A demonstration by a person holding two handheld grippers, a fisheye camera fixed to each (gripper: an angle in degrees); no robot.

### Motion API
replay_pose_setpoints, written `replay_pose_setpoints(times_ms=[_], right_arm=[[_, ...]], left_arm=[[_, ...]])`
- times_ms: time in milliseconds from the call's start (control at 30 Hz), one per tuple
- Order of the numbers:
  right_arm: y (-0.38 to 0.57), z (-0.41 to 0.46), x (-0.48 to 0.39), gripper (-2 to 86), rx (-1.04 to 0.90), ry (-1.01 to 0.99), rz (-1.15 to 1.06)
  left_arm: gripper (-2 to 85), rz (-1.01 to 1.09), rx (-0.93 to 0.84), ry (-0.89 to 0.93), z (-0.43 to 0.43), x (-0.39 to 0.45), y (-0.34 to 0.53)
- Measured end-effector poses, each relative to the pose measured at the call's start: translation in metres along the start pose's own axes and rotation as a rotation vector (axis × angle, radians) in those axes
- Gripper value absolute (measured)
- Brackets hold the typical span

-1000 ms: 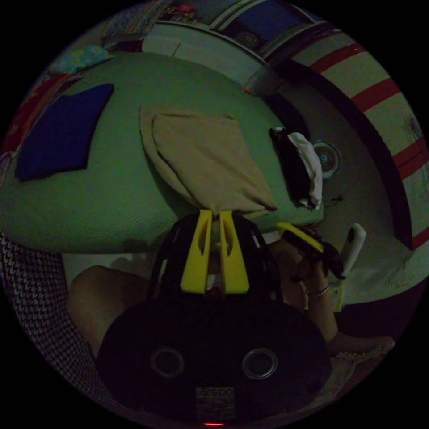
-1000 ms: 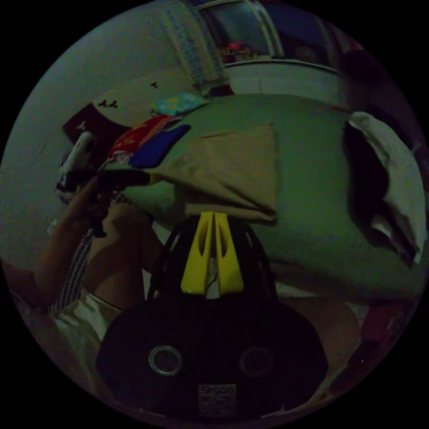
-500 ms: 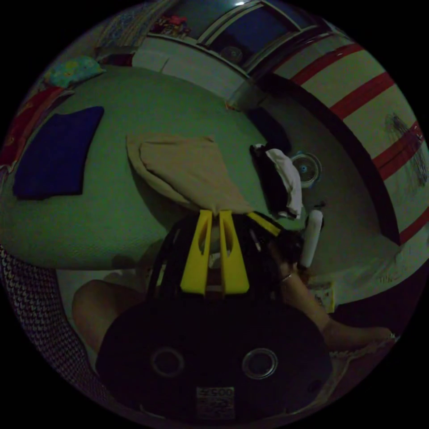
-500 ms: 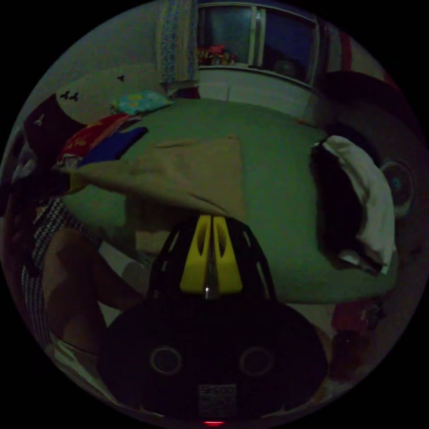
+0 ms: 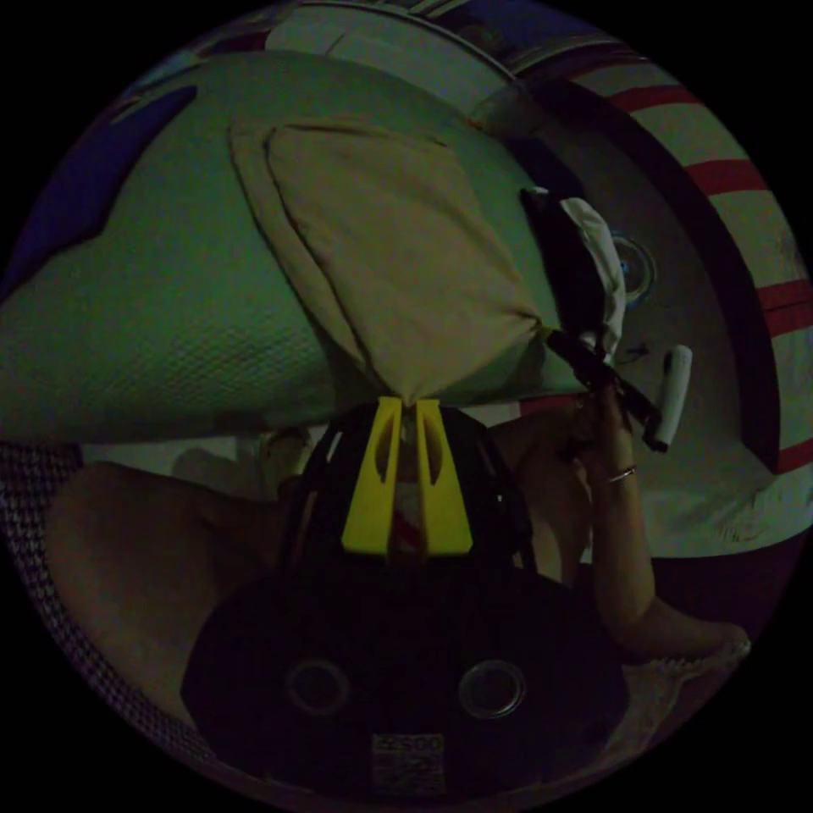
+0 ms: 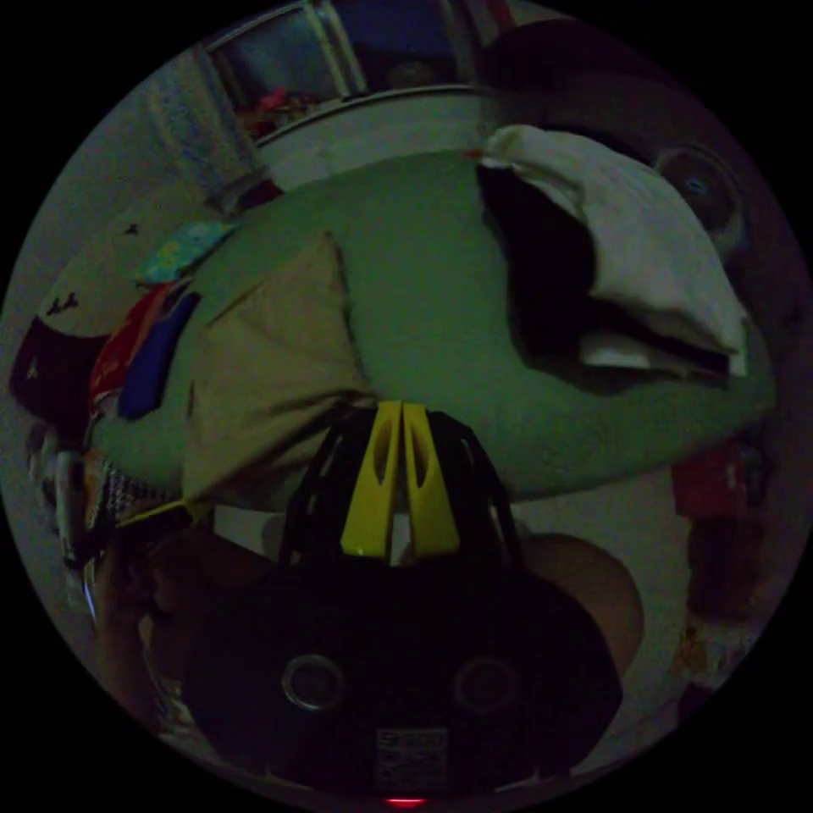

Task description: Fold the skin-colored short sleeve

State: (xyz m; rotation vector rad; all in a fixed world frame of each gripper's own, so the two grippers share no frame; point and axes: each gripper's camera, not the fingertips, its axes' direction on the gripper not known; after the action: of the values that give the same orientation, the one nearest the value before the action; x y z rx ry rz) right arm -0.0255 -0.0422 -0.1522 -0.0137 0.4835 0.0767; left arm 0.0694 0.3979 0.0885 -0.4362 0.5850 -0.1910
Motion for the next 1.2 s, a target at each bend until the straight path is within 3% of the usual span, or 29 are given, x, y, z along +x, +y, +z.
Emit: replay_pose_setpoints(times_ms=[233,300,367,567,700,867,1067,1200], right_arm=[[-0.037,-0.022,-0.017,0.3,0.073,-0.206,-0.146],[-0.064,-0.024,-0.034,4.1,0.085,-0.237,-0.245],[-0.088,-0.024,-0.048,7.8,0.091,-0.264,-0.32],[-0.18,0.001,-0.111,12.5,0.068,-0.157,-0.573],[-0.24,0.045,-0.15,13.3,-0.024,-0.097,-0.653],[-0.285,0.09,-0.169,13.0,-0.134,-0.19,-0.585],[-0.281,0.09,-0.192,3.7,-0.059,-0.145,-0.693],[-0.293,0.066,-0.196,0.8,-0.056,-0.112,-0.698]], left_arm=[[5.1,-0.007,0.054,-0.108,-0.011,0.021,0.008],[6.9,0.015,0.078,-0.14,-0.012,0.031,0.01],[14.3,0.071,0.093,-0.142,-0.007,0.047,0.006],[21.3,0.123,0.154,-0.211,0.022,0.086,-0.017],[20.8,0.115,0.159,-0.282,0.047,0.105,-0.031],[15.6,0.175,0.17,-0.579,0.067,0.141,-0.041],[11.3,0.224,0.143,-0.65,0.075,0.164,-0.064],[7.4,0.257,0.14,-0.591,0.07,0.17,-0.079]])
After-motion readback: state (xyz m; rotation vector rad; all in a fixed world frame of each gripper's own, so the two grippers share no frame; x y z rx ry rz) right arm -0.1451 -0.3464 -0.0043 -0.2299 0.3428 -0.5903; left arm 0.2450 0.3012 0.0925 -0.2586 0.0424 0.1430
